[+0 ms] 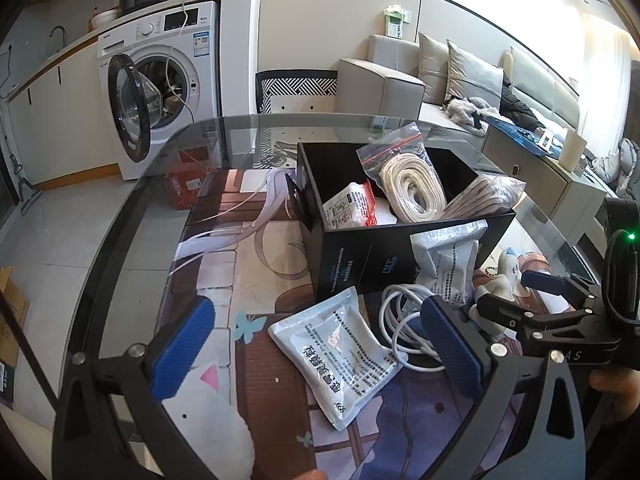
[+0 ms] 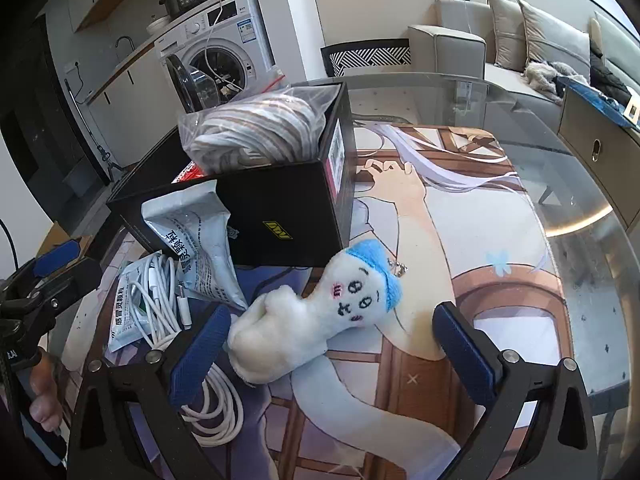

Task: Organize soft objects
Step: 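Close the right tool on the plush doll's body and lift it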

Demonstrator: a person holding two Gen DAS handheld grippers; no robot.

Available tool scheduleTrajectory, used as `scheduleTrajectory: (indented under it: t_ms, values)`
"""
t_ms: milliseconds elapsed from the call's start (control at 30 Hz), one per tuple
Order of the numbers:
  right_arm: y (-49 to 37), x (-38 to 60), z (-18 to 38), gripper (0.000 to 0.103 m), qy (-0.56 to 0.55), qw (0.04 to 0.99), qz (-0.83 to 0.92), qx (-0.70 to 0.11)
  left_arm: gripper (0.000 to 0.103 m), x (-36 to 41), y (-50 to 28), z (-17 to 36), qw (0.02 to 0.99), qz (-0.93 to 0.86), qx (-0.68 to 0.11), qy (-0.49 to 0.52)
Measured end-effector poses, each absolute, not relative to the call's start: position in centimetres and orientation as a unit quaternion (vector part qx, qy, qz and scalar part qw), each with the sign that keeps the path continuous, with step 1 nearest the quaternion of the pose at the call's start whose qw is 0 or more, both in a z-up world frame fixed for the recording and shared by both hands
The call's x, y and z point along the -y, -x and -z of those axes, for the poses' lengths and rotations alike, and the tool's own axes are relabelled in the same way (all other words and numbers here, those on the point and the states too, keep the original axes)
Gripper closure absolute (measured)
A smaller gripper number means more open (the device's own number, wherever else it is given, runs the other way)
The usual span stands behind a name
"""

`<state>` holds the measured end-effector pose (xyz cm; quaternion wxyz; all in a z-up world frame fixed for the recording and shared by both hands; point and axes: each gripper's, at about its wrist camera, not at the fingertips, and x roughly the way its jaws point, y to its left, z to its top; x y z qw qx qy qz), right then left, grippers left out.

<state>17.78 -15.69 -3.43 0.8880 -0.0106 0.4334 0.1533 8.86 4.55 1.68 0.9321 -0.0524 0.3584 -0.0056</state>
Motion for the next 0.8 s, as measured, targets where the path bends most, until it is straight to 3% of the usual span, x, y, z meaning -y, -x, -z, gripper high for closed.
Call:
scheduleTrajectory:
  t_ms: [533,800]
  values:
    - [-17.2,18.0,2.8,0.001,-0.015,0.897,-0.130,-0.423,0.000,-4.4,-8.9,-1.5,0.931,0.007,-0.362,0.053]
    - [-18.0,16.6,3.2,0.018,-0.008,0.892,-0.142,-0.429,0.000,-4.3,-9.0,-1.3,0.930,0.008,-0.364,0.052]
